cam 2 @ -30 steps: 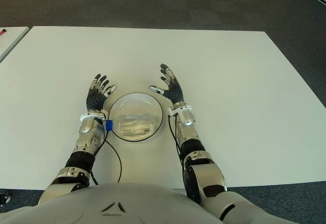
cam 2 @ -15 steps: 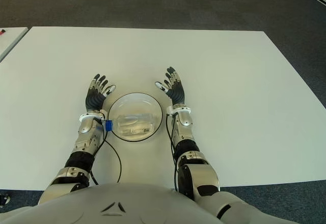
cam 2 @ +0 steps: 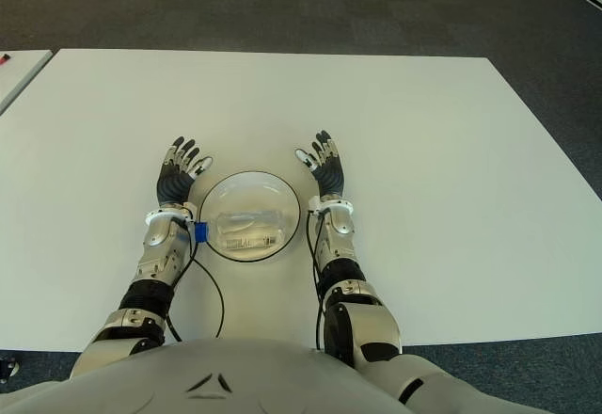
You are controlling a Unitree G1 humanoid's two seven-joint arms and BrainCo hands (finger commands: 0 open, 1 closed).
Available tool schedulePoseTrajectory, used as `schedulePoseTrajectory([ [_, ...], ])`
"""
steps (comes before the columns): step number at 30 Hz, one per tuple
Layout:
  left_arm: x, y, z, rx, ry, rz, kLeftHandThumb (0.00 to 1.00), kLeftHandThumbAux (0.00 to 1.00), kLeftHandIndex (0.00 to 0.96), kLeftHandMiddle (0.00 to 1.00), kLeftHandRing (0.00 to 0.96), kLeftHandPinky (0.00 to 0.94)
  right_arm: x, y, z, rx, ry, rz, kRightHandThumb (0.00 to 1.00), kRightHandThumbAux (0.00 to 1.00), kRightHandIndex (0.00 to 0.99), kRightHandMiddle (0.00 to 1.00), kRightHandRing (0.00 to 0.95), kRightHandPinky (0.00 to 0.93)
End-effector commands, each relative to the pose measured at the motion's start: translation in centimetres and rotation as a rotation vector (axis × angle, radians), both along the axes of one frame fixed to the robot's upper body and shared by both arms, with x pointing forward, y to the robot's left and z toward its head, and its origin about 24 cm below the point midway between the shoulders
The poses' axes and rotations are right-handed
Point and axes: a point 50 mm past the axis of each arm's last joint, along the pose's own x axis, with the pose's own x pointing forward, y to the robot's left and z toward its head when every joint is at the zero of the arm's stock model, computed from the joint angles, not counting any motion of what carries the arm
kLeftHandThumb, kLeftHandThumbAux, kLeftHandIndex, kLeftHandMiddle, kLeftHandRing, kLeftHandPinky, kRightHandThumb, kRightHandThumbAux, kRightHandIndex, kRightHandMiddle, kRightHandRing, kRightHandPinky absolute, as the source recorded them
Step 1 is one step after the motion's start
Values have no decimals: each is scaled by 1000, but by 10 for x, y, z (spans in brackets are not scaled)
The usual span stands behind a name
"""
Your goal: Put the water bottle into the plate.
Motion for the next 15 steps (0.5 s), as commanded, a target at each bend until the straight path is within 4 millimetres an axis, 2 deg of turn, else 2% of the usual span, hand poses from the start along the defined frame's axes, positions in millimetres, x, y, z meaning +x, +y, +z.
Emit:
schedulePoseTrajectory([
  [1, -7, -10, -12, -39, 65, -20, 0, 901, 111, 140, 123, 146, -3, 9, -9, 100, 92, -37, 95, 816, 0, 14, 8, 61],
  [6, -7, -9, -12, -42, 65, -19, 0, 898, 110, 139, 124, 149, -3, 10, -12, 120, 152, -54, 22, 842, 1, 14, 8, 60],
  [15, -7, -7, -13, -46, 64, -16, 0, 895, 111, 136, 127, 154, -5, 11, -16, 115, 234, -54, 0, 851, 0, 12, 5, 63],
])
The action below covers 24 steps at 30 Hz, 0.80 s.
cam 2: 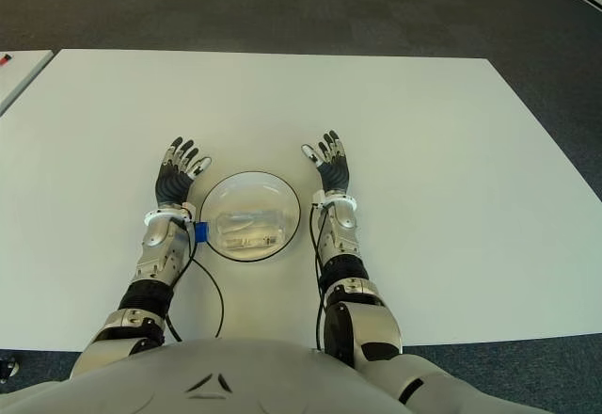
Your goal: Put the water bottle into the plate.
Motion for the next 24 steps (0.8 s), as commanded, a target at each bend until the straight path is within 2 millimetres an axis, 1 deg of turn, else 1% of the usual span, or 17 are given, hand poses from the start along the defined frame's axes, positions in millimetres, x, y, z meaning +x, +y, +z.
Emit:
schedulePoseTrajectory([
  [1, -7, -8, -13, -42, 68, -10, 0, 894, 111, 135, 127, 154, -11, 16, -17, 59, 132, 11, 0, 851, 0, 12, 5, 63],
  [15, -7, -6, -13, -37, 71, -7, 0, 881, 113, 125, 123, 155, -13, 17, -17, 32, 145, 29, 0, 852, 1, 15, 5, 63],
  [24, -6, -5, -13, -31, 73, 2, 0, 904, 116, 132, 127, 155, -14, 18, -17, 20, 132, 55, 0, 850, 15, 30, 21, 76],
])
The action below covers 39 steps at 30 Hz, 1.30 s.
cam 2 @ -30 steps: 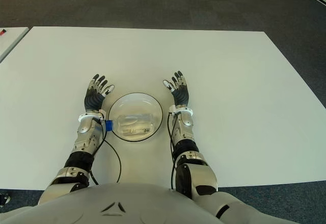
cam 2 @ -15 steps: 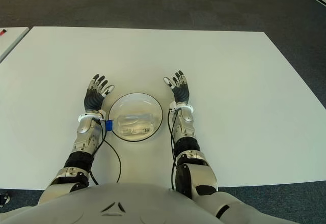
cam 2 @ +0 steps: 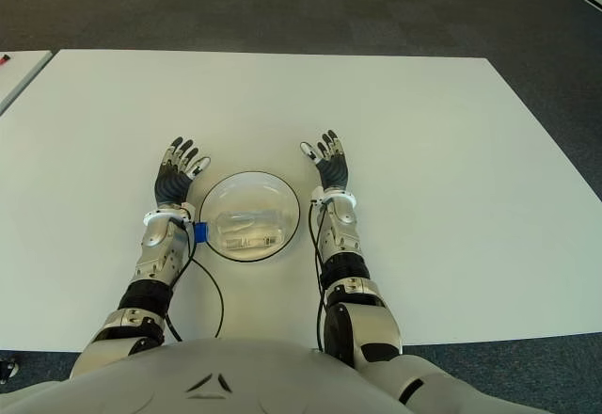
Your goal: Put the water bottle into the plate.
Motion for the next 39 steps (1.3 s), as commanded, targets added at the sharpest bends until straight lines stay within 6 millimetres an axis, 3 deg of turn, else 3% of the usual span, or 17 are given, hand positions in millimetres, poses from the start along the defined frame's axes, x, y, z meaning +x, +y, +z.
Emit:
schedulePoseTrajectory([
  [1, -6, -6, -12, -29, 71, 0, 0, 905, 115, 131, 127, 155, -17, 14, -21, 37, 99, 30, 0, 850, 16, 31, 22, 77],
  [39, -5, -7, -12, -48, 70, 5, 0, 911, 98, 114, 111, 146, -18, 10, -24, -1, 76, 61, 0, 848, 31, 45, 35, 83],
])
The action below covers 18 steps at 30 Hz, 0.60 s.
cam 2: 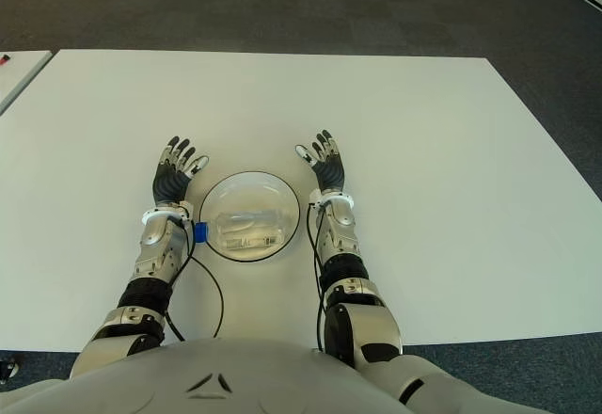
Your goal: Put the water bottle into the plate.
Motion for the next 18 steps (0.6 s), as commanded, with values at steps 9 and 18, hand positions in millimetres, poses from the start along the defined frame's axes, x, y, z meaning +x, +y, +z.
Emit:
schedulePoseTrajectory([
  [9, -7, -10, -12, -42, 65, -9, 0, 909, 96, 112, 109, 148, -17, 7, -23, 0, 95, 20, 0, 849, 31, 46, 35, 82],
  [18, -8, -9, -11, -62, 58, 2, 0, 916, 109, 125, 123, 161, -21, 8, -31, -101, 81, 59, 0, 842, 30, 36, 27, 75],
])
